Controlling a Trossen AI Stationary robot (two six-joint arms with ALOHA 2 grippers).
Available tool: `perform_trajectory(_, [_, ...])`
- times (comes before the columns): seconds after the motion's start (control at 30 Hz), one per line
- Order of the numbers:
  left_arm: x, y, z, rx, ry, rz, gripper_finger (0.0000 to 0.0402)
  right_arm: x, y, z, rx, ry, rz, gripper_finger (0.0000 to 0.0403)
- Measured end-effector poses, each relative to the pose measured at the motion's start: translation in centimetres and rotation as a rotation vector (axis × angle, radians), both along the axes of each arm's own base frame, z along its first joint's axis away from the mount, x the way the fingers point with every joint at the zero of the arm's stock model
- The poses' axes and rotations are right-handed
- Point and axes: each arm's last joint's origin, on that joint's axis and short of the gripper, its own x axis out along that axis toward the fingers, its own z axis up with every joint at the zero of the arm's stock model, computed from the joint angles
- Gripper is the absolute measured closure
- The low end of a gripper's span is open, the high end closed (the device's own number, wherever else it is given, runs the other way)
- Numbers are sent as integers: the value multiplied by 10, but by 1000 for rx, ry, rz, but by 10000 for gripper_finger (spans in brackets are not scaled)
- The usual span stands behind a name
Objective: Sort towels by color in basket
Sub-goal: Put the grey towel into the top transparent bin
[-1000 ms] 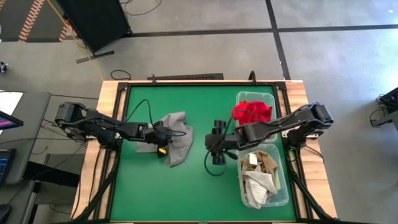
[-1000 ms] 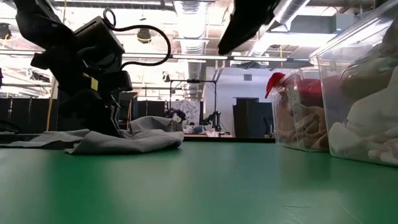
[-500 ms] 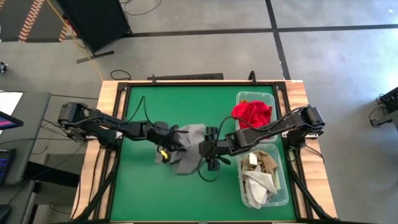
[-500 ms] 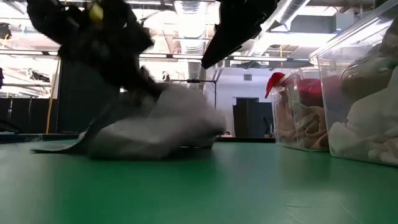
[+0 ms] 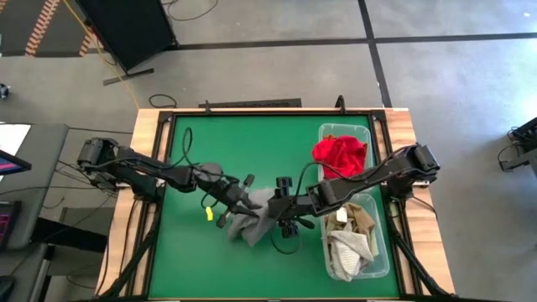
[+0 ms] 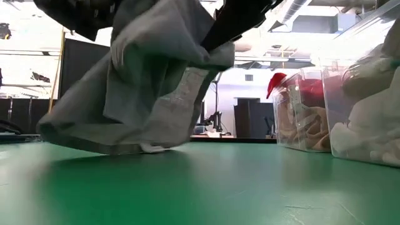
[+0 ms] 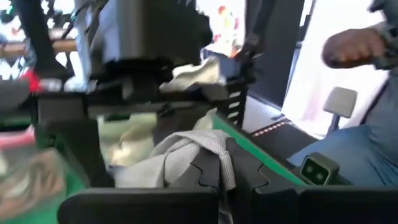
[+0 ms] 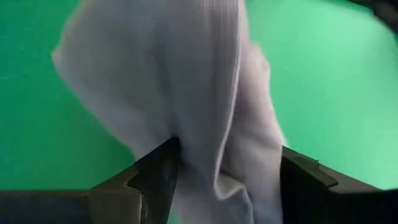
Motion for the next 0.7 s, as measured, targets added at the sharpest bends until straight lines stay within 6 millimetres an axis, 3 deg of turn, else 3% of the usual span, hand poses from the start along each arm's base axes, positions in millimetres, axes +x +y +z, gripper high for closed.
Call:
perform_trajectory(0.17, [-1,-6,8,29,-108,-28,401,-6,7,5,0,-5,22,148])
perform_trajectory(0.33, [0,-3,10,38,-135,51,401,-15,7,15,8,7,14,147])
perform_trajectory(0.7, [-14,16,-24,20,-58,351,401,-24,7,18,51,42,-41,147])
